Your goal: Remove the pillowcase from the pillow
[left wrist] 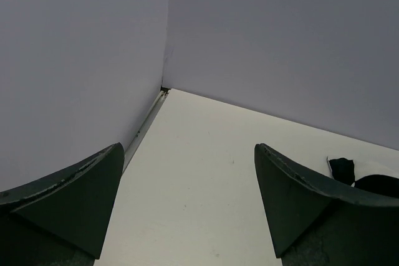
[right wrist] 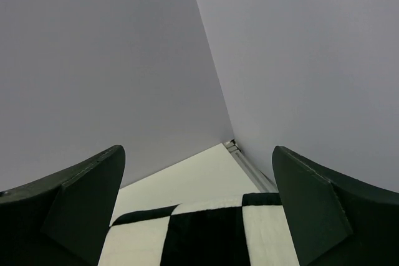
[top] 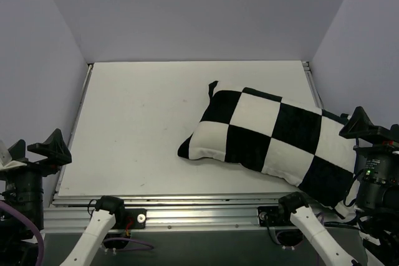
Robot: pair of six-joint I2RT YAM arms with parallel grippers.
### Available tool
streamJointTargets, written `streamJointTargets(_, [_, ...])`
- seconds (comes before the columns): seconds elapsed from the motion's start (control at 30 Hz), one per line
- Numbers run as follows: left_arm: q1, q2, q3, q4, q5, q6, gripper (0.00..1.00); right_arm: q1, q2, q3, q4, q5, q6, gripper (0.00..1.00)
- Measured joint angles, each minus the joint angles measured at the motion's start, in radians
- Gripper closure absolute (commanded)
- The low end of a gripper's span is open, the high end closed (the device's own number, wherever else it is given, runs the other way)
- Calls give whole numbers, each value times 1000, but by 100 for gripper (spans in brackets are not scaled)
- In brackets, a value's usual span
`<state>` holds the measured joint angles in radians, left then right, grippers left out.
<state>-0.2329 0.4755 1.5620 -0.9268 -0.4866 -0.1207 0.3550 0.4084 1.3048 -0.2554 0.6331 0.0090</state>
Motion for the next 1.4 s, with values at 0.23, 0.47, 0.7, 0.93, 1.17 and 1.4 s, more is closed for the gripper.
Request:
streamJointTargets(0.23, [-1,-5,-42,2,7,-6,6,2,35,-1,-32,0,38,0])
streamJointTargets(0.47, [-1,-4,-124,2,40,-29,6,6,267,-24,-152,-126,167,0])
streamJointTargets(0.7, [-1,1,-305,26,125,-66,6,28,583,-155,-226,-387,259,0])
streamJointTargets(0.93, [-1,10,-567,129,232,-127,6,202,761,-233,-256,-402,313,0])
streamJointTargets(1.17, [-1,3,-782,213,280,-167,6,259,905,-274,-204,-358,326,38])
streamJointTargets(1.4, [16,-13,-785,264,281,-181,6,317,1064,-270,-113,-282,325,100])
